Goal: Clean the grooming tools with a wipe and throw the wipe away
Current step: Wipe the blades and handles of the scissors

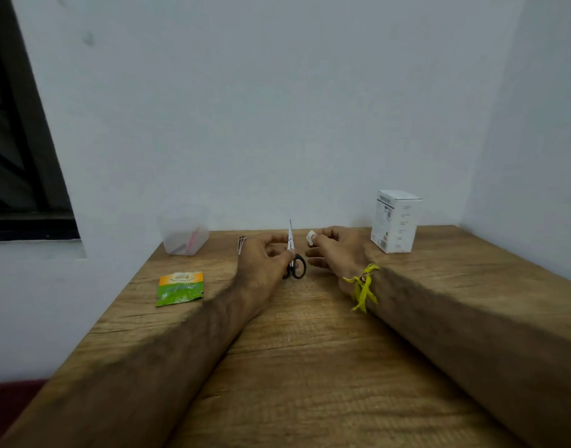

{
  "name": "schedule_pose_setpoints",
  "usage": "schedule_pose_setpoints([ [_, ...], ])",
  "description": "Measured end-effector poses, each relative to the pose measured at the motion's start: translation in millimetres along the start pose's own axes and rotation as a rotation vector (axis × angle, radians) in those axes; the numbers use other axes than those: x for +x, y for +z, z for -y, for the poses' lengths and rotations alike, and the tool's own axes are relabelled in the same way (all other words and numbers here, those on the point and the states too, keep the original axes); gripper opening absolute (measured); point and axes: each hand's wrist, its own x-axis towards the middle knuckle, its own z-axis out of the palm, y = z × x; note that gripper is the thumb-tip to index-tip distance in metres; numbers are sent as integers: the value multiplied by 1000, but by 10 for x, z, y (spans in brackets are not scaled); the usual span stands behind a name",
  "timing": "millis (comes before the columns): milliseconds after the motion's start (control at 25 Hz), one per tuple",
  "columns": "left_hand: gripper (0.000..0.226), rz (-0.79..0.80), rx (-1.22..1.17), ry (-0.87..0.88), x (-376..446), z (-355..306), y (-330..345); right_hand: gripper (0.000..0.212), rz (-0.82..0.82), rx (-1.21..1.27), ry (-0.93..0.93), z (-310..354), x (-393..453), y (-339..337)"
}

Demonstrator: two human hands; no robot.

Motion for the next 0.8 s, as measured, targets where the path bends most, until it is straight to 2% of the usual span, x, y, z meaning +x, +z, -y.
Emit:
schedule_pose_setpoints([
  [80, 21, -18, -23, 10, 27, 26, 3, 7, -71, 75, -42, -9, 20, 108],
  [160, 20, -71, -6, 14, 83, 44, -51, 7, -81, 47, -128, -68, 60, 173],
  [320, 23, -239, 131, 73, 172, 45, -238, 6, 40, -307, -382, -136, 145, 256],
  [440, 32, -232, 109, 3, 155, -46, -344, 5, 90, -516, -575, -125, 237, 325],
  [520, 26, -283, 121, -5, 236, -201, -523, 4, 84, -513, -624, -145, 327, 350],
  [600, 18, -429, 167, 45, 423, -407, -823, 4, 70, -468, -616, -193, 409, 339],
  [680, 18, -526, 327, 76, 647, -588, -1153, 4, 80, -446, -606, -230, 427, 351],
  [800, 22, -507, 765, 14, 977, -686, -1458, 5, 94, -436, -607, -236, 440, 375],
])
